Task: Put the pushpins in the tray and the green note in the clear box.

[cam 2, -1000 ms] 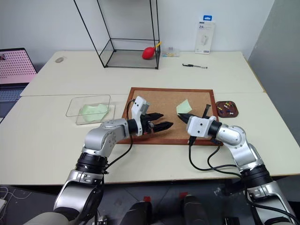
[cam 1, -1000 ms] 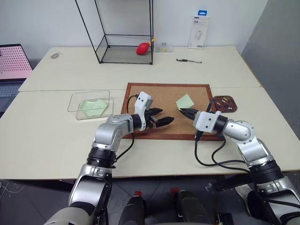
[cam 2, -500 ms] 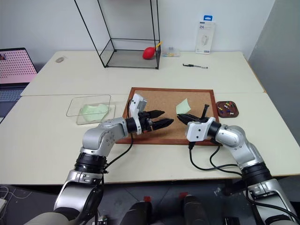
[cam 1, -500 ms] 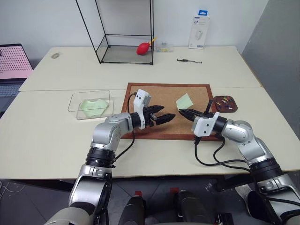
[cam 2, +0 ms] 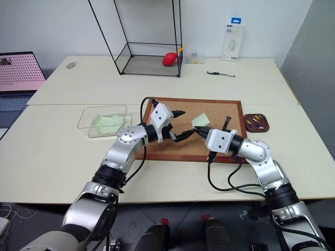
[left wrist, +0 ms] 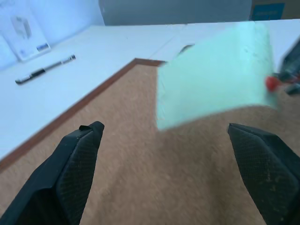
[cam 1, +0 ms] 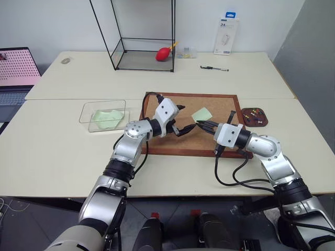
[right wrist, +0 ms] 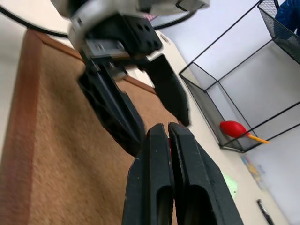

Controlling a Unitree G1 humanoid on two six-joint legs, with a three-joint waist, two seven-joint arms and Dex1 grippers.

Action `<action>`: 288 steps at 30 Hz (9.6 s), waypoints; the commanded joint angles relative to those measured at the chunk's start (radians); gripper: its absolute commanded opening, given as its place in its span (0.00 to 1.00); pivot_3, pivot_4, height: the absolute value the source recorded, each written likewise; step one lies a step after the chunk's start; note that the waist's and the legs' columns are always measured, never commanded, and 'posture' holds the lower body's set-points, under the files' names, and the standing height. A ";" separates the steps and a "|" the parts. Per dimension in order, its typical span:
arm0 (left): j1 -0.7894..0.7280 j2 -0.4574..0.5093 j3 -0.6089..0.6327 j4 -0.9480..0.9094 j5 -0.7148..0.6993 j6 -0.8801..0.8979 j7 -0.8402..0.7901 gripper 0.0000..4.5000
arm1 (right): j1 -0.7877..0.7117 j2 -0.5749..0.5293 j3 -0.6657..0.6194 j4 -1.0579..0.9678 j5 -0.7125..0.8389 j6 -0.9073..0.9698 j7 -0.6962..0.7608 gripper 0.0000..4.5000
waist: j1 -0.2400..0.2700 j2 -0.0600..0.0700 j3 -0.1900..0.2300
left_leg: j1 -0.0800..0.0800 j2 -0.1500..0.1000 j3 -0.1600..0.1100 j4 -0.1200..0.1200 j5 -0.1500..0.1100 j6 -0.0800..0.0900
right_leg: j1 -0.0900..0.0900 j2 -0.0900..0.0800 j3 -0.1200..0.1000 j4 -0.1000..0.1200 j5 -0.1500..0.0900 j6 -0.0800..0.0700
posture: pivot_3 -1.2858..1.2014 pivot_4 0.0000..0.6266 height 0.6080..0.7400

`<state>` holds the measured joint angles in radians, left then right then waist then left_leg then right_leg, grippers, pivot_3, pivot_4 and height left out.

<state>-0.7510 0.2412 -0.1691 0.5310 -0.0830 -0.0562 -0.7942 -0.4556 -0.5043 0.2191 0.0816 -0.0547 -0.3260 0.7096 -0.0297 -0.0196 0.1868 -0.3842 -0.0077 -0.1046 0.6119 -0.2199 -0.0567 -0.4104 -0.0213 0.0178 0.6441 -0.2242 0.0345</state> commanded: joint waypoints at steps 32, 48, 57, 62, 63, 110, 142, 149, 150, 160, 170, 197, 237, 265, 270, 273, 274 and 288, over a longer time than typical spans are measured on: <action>-0.106 -0.093 0.063 0.179 -0.078 -0.015 -0.191 0.10 | 0.006 0.054 -0.047 -0.211 0.145 0.313 0.004 0.00 | -0.003 0.000 0.000 | 0.000 0.000 -0.001 0.000 0.000 0.000 | 0.000 0.000 -0.001 0.001 0.000 0.000 | 0.52 0.24 1.00; -0.088 -0.092 0.068 0.134 -0.086 0.032 -0.200 0.01 | -0.011 0.103 -0.100 -0.235 0.200 0.374 -0.059 0.00 | -0.003 0.000 0.000 | 0.000 0.000 -0.001 0.001 0.000 0.000 | 0.000 0.000 -0.001 0.001 0.000 0.000 | 0.52 0.24 1.00; -0.095 -0.079 0.080 0.158 -0.072 0.014 -0.159 0.01 | 0.067 0.095 -0.275 -0.486 0.396 0.659 -0.152 0.00 | 0.000 0.000 0.000 | -0.001 0.000 -0.001 0.001 0.000 0.000 | 0.000 0.000 -0.001 0.001 0.000 0.000 | 0.52 0.24 1.00; -0.104 -0.082 0.082 0.176 -0.069 0.003 -0.147 0.01 | 0.085 0.097 -0.285 -0.523 0.407 0.706 -0.183 0.00 | -0.003 0.000 0.000 | 0.000 0.000 -0.001 0.001 0.000 0.000 | 0.000 0.001 -0.001 0.002 0.000 0.000 | 0.52 0.24 1.00; -0.105 -0.082 0.081 0.178 -0.069 0.001 -0.146 0.01 | 0.087 0.097 -0.285 -0.526 0.407 0.710 -0.189 0.00 | -0.003 0.000 0.000 | 0.000 0.001 -0.001 0.001 0.000 0.000 | 0.000 0.001 -0.001 0.002 0.000 0.000 | 0.52 0.24 1.00; -0.251 -0.077 0.033 0.300 -0.041 0.031 -0.347 0.82 | -0.027 0.080 -0.116 -0.437 0.347 0.788 -0.068 0.00 | -0.003 0.000 0.000 | 0.000 0.000 -0.001 0.001 0.000 0.000 | 0.000 0.001 -0.001 0.001 0.000 0.000 | 0.52 0.24 1.00; -0.300 -0.092 0.069 0.404 -0.043 0.044 -0.432 0.01 | -0.035 0.089 -0.114 -0.462 0.365 0.842 -0.066 0.00 | -0.004 0.000 0.000 | 0.000 0.000 -0.001 0.001 0.000 0.000 | 0.000 0.001 -0.001 0.001 0.000 0.000 | 0.52 0.24 1.00; -0.291 -0.095 0.083 0.394 -0.058 0.063 -0.435 0.00 | -0.036 0.091 -0.117 -0.460 0.362 0.838 -0.070 0.00 | -0.004 0.000 0.000 | 0.000 0.000 -0.001 0.001 0.000 0.000 | 0.000 0.001 -0.001 0.002 0.000 0.000 | 0.52 0.24 1.00; -0.289 -0.095 0.084 0.391 -0.059 0.064 -0.435 0.00 | -0.036 0.093 -0.118 -0.459 0.360 0.837 -0.074 0.00 | -0.004 0.000 0.000 | 0.000 0.000 -0.001 0.001 0.000 0.000 | 0.000 0.001 -0.001 0.002 0.000 0.000 | 0.52 0.24 1.00; -0.271 -0.103 0.105 0.363 -0.065 0.059 -0.419 0.00 | -0.048 0.107 -0.163 -0.371 0.269 0.865 -0.237 0.00 | -0.003 0.000 0.000 | 0.000 0.000 -0.001 0.001 0.000 0.000 | 0.000 0.001 -0.001 0.002 0.000 0.000 | 0.52 0.24 1.00; -0.268 -0.114 0.122 0.359 -0.073 0.045 -0.387 0.00 | -0.015 0.080 -0.152 -0.375 0.192 0.839 -0.269 0.00 | -0.004 0.000 0.000 | -0.001 0.000 -0.001 0.001 0.000 0.000 | 0.000 0.001 -0.001 0.002 0.000 0.000 | 0.52 0.24 1.00; -0.174 -0.077 0.131 0.280 -0.086 0.044 -0.348 0.00 | 0.001 0.036 -0.199 -0.372 0.170 0.792 -0.248 0.00 | -0.004 0.000 0.000 | -0.001 0.000 -0.001 0.001 0.000 0.000 | 0.000 0.001 -0.001 0.002 0.000 0.000 | 0.52 0.24 1.00; -0.264 -0.099 0.091 0.383 -0.028 -0.064 -0.301 0.71 | -0.004 0.069 -0.173 -0.440 0.293 0.790 -0.112 0.00 | -0.004 0.000 0.000 | -0.001 0.000 -0.001 0.001 0.000 0.000 | 0.000 0.001 -0.001 0.002 0.000 0.000 | 0.52 0.24 1.00; -0.234 -0.101 0.126 0.324 -0.096 0.069 -0.409 0.00 | -0.009 0.070 -0.162 -0.435 0.300 0.804 -0.120 0.00 | -0.004 0.000 0.000 | 0.000 0.000 -0.001 0.002 0.000 0.000 | 0.000 0.001 -0.001 0.002 0.000 0.000 | 0.52 0.24 1.00; -0.228 -0.107 0.135 0.309 -0.108 0.078 -0.403 0.00 | -0.007 0.076 -0.166 -0.437 0.303 0.813 -0.133 0.00 | -0.004 0.000 0.000 | 0.000 0.000 -0.001 0.002 0.000 0.000 | 0.000 0.001 -0.001 0.002 0.000 0.000 | 0.52 0.24 1.00; -0.226 -0.107 0.140 0.307 -0.108 0.064 -0.388 0.00 | -0.011 0.094 -0.178 -0.428 0.303 0.838 -0.166 0.00 | -0.004 0.000 0.000 | 0.000 0.000 -0.001 0.002 0.000 0.000 | 0.000 0.001 -0.001 0.002 0.000 0.000 | 0.52 0.24 1.00; -0.224 -0.108 0.142 0.306 -0.109 0.058 -0.381 0.00 | -0.019 0.105 -0.197 -0.414 0.304 0.868 -0.197 0.00 | -0.004 0.000 0.000 | 0.000 0.000 -0.001 0.002 0.000 0.000 | 0.000 0.001 -0.001 0.002 0.000 0.000 | 0.52 0.24 1.00; -0.220 -0.113 0.151 0.310 -0.114 0.026 -0.334 0.00 | -0.115 0.278 -0.523 -0.373 0.505 1.290 -0.526 0.00 | -0.003 0.000 0.000 | -0.001 0.000 -0.001 0.002 0.000 0.000 | 0.000 0.001 -0.001 0.003 0.000 0.000 | 0.52 0.24 1.00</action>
<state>-0.9673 0.1269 -0.0311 0.8679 -0.1826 -0.0098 -1.1293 -0.5408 -0.2162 -0.2573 -0.2420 0.4339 0.9557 0.2155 -0.0328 -0.0194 0.1867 -0.3848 -0.0073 -0.1057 0.6135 -0.2200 -0.0563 -0.4107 -0.0206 0.0170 0.6471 -0.2240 0.0345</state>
